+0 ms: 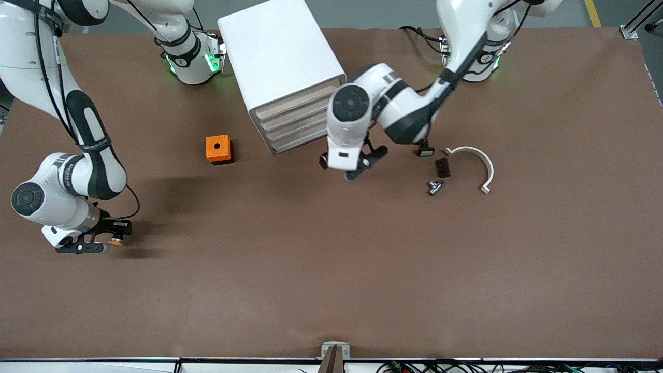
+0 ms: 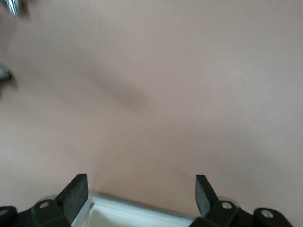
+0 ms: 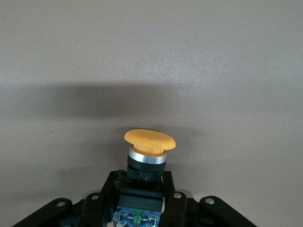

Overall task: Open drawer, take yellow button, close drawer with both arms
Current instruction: 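Release the button on the table with the right gripper while the left gripper withdraws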

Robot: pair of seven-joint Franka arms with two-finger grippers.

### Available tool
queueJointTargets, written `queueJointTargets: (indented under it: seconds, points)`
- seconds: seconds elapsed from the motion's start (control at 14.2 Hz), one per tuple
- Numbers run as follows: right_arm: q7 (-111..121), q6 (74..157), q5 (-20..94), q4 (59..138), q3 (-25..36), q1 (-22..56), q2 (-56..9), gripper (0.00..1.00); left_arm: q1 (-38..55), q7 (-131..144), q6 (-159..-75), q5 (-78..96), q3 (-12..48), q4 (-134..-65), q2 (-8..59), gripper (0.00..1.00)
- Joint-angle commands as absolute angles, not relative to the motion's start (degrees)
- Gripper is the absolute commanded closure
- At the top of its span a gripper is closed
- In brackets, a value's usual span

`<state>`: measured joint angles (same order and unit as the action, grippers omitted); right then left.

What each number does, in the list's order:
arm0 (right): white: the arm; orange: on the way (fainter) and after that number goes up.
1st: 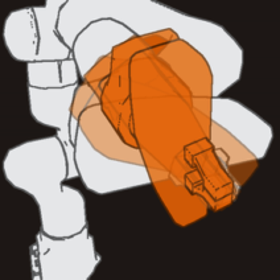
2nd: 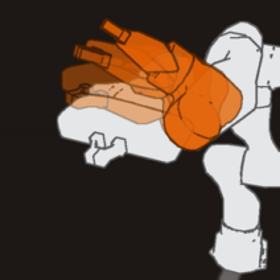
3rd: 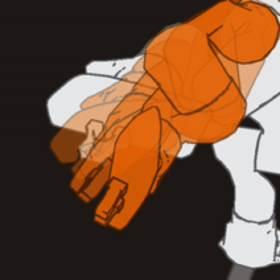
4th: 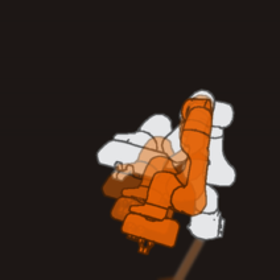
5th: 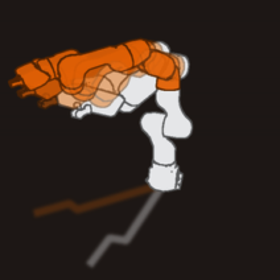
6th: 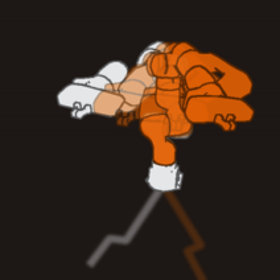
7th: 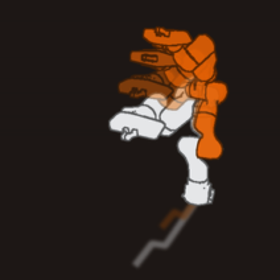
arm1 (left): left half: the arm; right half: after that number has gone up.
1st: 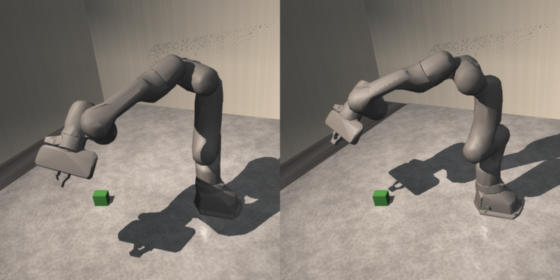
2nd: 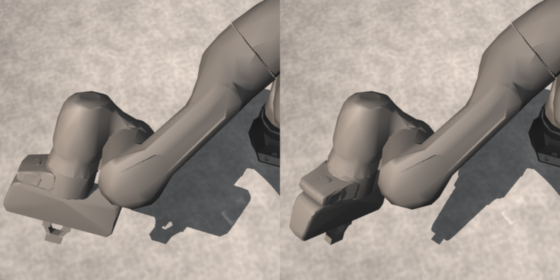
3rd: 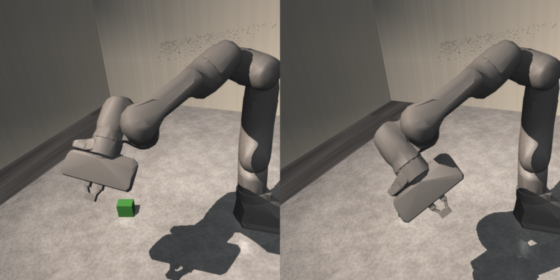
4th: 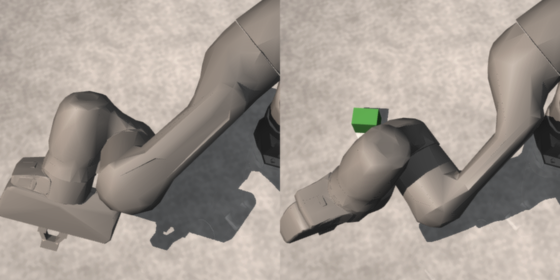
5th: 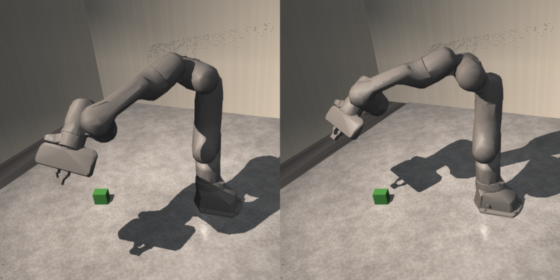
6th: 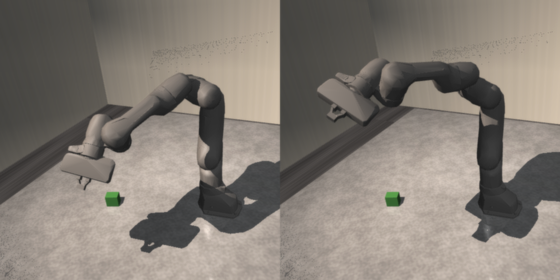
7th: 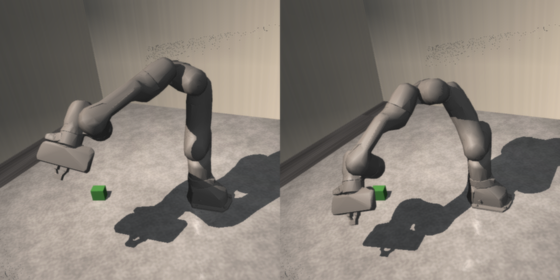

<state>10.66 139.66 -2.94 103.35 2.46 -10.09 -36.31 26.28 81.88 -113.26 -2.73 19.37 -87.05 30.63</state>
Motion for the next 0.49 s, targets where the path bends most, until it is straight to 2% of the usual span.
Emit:
queueJointTargets:
  seconds: [0.0,0.21,0.42]
  points:
    - [12.13,138.78,-3.08,101.34,1.06,-11.43,-36.65,0.0,18.57,72.64,-109.35,-3.87,19.86,-86.57,26.2,0.0]
    - [11.78,132.05,-2.99,99.68,0.97,-11.07,-33.42,0.0,10.14,62.44,-106.19,-3.87,19.86,-86.57,21.72,0.0]
    - [9.33,117.04,-0.97,93.98,0.88,-10.64,-28.84,0.0,2.14,51.89,-101.09,-5.26,19.86,-86.57,17.68,0.0]
